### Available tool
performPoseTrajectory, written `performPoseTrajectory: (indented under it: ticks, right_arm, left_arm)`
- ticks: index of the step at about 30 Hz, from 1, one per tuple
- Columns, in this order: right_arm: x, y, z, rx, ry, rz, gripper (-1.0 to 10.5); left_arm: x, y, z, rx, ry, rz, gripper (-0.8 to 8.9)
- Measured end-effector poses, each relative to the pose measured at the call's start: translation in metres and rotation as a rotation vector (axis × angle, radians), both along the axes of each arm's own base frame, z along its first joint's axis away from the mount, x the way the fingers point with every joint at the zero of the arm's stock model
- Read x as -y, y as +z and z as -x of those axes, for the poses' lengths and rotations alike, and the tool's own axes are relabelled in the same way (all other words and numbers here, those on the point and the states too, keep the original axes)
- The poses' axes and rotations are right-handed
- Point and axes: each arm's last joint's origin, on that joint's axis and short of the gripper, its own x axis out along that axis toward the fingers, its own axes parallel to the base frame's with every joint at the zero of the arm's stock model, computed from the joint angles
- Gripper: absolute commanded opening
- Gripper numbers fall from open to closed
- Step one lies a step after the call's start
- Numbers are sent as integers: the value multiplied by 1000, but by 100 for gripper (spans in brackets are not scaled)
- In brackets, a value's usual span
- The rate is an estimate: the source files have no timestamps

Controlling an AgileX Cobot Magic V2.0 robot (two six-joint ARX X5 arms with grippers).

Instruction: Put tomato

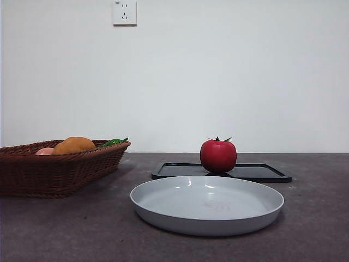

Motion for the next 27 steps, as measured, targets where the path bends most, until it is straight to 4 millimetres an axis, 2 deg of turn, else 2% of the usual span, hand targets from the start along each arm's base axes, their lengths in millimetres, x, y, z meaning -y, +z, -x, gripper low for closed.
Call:
performPoseTrajectory:
  ticks: [17,22,27]
  right_arm:
    - [0,0,0,0,0,0,14]
    - [0,0,0,0,-1,0,14]
    - [0,0,0,0,-1,0,14]
  left_arm:
    - [0,1,-1,24,-7,-6,8]
    - [-13,14,-2,245,37,14,7]
    - [-34,39,3,678,156,84,7]
